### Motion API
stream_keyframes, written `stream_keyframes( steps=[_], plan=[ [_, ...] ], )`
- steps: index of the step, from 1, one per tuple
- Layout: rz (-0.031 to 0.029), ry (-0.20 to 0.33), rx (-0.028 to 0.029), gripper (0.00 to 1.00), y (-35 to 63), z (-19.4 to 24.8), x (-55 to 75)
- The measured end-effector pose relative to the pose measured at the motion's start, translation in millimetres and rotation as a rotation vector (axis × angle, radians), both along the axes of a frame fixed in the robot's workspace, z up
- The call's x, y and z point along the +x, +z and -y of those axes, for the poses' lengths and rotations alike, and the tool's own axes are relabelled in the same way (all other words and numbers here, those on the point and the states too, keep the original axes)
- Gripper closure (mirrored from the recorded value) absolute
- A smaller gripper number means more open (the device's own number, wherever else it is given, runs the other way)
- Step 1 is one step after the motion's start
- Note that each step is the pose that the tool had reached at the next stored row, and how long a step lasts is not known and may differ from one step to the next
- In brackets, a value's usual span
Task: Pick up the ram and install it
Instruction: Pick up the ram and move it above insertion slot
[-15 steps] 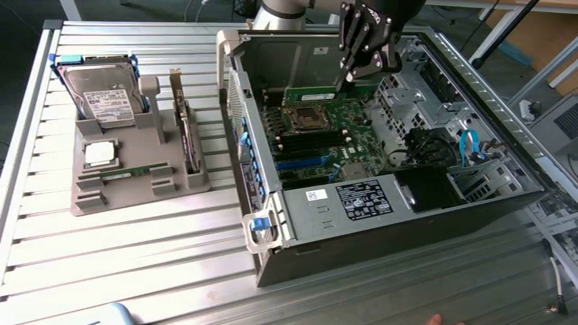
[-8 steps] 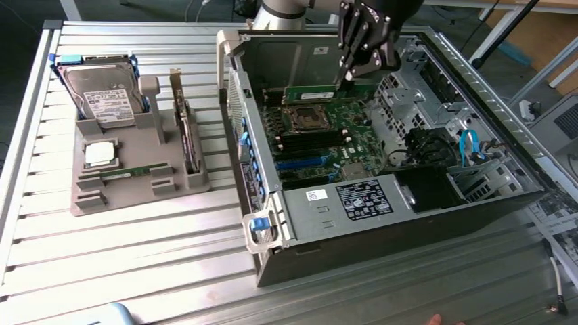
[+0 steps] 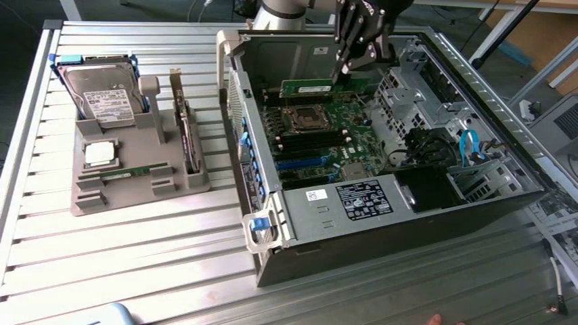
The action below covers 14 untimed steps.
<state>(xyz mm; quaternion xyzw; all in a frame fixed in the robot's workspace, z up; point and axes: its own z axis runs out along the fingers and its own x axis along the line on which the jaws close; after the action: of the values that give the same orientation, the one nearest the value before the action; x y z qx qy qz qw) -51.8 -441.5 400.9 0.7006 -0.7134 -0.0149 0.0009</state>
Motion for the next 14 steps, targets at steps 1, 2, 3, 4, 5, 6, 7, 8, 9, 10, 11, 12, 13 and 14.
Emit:
stream_keyframes(
  steps=[1,2,3,4,5,6,7,8,9,10,11,12,13,14],
  plan=[
    [0.0,0.0,0.0001,0.88,0.0,0.0,0.0],
    [0.0,0.0,0.0001,0.88,0.0,0.0,0.0],
    [0.0,0.0,0.0,0.88,0.0,0.0,0.0],
    [0.0,0.0,0.0,0.88,0.0,0.0,0.3],
    [0.0,0.0,0.0,0.88,0.0,-0.1,1.3],
    [0.0,0.0,0.0001,0.88,0.0,-0.1,3.3],
    [0.0,0.0,0.0,0.88,0.0,-0.1,5.9],
    [0.0,0.0,0.0,0.88,0.0,-0.1,8.7],
    [0.0,0.0,0.0,0.88,0.0,0.0,11.4],
    [0.0,0.0,0.0,0.88,0.0,-0.1,14.4],
    [-0.0001,0.0,0.0,0.88,0.0,0.0,17.5],
    [0.0,0.0,0.0,0.88,0.0,0.0,20.5],
    [0.0,0.0,0.0002,0.88,0.0,0.0,23.7],
    [0.0,0.0,0.0002,0.88,-0.1,0.0,26.6]
  ],
)
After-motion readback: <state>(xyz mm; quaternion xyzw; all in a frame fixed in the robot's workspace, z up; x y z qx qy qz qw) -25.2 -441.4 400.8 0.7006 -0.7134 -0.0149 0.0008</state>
